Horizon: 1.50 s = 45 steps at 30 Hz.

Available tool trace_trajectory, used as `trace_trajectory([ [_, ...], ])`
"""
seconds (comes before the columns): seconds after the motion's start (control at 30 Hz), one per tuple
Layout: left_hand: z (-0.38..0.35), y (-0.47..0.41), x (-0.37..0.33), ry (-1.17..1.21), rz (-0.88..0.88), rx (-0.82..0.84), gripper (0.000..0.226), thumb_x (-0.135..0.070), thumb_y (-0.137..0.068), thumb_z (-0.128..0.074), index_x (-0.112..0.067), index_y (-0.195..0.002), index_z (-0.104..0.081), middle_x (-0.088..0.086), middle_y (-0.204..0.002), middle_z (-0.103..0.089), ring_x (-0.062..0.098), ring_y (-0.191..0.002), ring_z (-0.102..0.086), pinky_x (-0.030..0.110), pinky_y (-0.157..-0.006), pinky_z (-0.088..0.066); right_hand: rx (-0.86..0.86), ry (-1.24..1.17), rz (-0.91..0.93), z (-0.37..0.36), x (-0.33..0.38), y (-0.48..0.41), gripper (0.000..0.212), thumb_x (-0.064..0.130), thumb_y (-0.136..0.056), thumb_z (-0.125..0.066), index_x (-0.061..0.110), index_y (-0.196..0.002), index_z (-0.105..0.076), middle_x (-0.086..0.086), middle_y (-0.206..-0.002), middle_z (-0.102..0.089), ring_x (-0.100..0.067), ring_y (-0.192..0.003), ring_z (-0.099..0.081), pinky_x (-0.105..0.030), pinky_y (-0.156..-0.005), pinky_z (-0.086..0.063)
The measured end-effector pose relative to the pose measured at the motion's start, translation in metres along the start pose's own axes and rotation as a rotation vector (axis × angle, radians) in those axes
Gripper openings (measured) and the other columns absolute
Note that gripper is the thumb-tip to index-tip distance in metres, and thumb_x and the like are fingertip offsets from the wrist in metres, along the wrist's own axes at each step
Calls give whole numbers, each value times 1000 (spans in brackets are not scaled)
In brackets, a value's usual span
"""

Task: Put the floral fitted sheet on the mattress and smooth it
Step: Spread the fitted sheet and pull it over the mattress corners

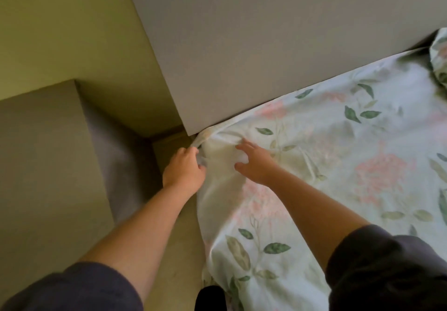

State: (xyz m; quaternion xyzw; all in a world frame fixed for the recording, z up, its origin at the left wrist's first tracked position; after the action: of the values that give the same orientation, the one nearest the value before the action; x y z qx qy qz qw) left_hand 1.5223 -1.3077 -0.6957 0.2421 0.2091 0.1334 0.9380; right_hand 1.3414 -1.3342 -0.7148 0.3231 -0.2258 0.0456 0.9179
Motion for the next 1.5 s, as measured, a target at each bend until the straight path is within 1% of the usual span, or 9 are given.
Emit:
trace_trajectory([
  [0.33,-71,18,-45,-394,-229,14,75,-32,-90,-51,-28,-150,-5,12,-157,11,35,-144,-2,47,-113,-23,-171,-78,-9,-25,-66,65,52,20,-88,-57,19,-139,-47,0,-157,-27,-15,-145,-19,-35,-117,-24],
  [0.5,-123,81,-63,-472,-407,158,68,-38,-94,-43,-23,-151,-7,10,-159,6,30,-146,3,48,-115,-17,-96,-129,-153,-66,-123,144,59,24,-86,-55,34,-142,-40,17,-157,-18,-12,-143,-24,-39,-114,-30],
  [0.77,-181,230,-83,-410,-668,177,56,-29,-85,-54,-20,-139,-39,4,-148,-31,23,-138,-27,40,-110,-27,-166,-227,-297,-130,-170,289,45,19,-87,-56,20,-132,-53,2,-153,-33,-23,-132,-42,-37,-104,-38],
  [0.87,-204,316,-81,-379,-909,148,45,-23,-75,-68,-15,-118,-59,5,-120,-56,26,-114,-53,39,-91,-44,-330,-34,-290,-154,-174,385,43,23,-83,-60,19,-126,-53,-3,-132,-49,-26,-116,-50,-39,-94,-41],
  [1.0,-262,410,-75,-526,-1196,246,40,-26,-65,-78,-16,-102,-65,2,-97,-62,22,-85,-62,30,-65,-51,-236,88,-336,-223,-196,487,42,35,-82,-58,22,-122,-54,-2,-117,-53,-27,-109,-52,-38,-86,-41],
  [1.1,-292,404,-72,-728,-1033,245,63,-30,-86,-59,-19,-142,-34,7,-132,-43,25,-112,-49,35,-86,-43,-134,149,-436,-257,-218,501,63,50,-82,-57,28,-137,-36,1,-131,-42,-25,-119,-44,-38,-88,-40],
  [1.2,-295,392,-95,-798,-904,6,71,-26,-89,-54,-24,-149,-15,8,-140,-34,28,-118,-43,38,-91,-38,-209,116,-541,-267,-243,498,62,45,-84,-61,27,-138,-36,-1,-130,-42,-27,-118,-44,-38,-86,-41],
  [1.37,-285,363,-123,-771,-875,-157,39,-10,-83,-59,-18,-120,-53,13,-124,-43,33,-109,-42,42,-87,-36,-513,60,-522,-243,-255,482,10,15,-87,-56,19,-94,-59,-4,-113,-51,-27,-109,-46,-37,-82,-35],
  [1.5,-306,369,-105,-612,-947,165,31,-4,-81,-52,-13,-110,-57,16,-123,-52,36,-111,-51,41,-86,-37,-607,-113,-424,-250,-253,500,8,9,-89,-48,15,-95,-49,-10,-99,-60,-31,-94,-55,-43,-85,-43],
])
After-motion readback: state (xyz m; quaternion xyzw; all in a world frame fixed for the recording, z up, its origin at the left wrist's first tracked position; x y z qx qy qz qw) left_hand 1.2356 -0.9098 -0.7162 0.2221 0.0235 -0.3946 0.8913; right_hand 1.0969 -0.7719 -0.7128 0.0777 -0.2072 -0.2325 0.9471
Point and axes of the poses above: each hand's wrist, its own y-axis away from the middle knuckle, its own z-axis out of the back of the hand, x = y × z, the point moved 9 cm from there along -y, towards the middle knuckle
